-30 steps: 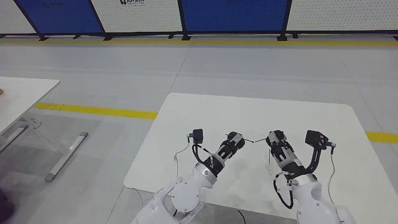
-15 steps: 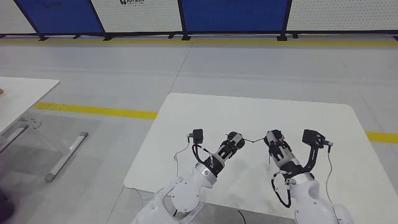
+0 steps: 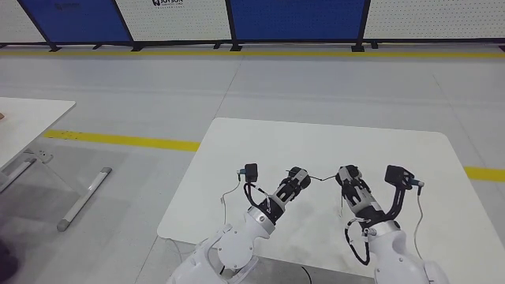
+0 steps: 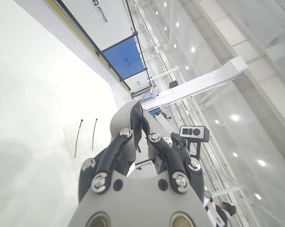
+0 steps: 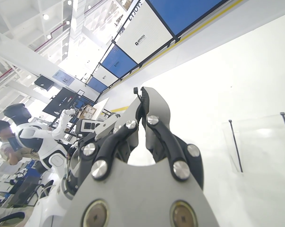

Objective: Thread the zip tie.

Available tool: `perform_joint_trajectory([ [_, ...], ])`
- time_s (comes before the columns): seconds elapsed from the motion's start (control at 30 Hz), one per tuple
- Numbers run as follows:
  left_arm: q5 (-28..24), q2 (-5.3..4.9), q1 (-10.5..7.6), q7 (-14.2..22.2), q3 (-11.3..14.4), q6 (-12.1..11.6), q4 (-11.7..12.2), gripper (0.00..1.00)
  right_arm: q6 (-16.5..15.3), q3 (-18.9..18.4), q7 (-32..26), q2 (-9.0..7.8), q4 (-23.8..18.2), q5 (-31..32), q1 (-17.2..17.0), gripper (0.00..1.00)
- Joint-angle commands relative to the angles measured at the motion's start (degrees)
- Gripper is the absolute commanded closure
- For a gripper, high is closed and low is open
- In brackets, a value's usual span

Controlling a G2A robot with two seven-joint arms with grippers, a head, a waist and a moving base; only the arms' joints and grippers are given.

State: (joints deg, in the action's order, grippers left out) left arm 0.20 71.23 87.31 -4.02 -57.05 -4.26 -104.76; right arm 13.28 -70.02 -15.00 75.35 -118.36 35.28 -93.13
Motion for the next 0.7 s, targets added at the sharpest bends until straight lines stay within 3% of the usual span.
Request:
perform_joint_trajectory([
  [0.0,0.0,0.0,0.0,0.0,0.0,0.0,0.0,1.0,0.1,-0.1,-0.12,-0.02,0.07,0.06,-0.05,1.0],
  [0.67,0.0,0.0,0.0,0.0,0.0,0.0,0.0,1.0,0.29,0.0,-0.58,-0.04,0.21,0.08,0.37,1.0],
])
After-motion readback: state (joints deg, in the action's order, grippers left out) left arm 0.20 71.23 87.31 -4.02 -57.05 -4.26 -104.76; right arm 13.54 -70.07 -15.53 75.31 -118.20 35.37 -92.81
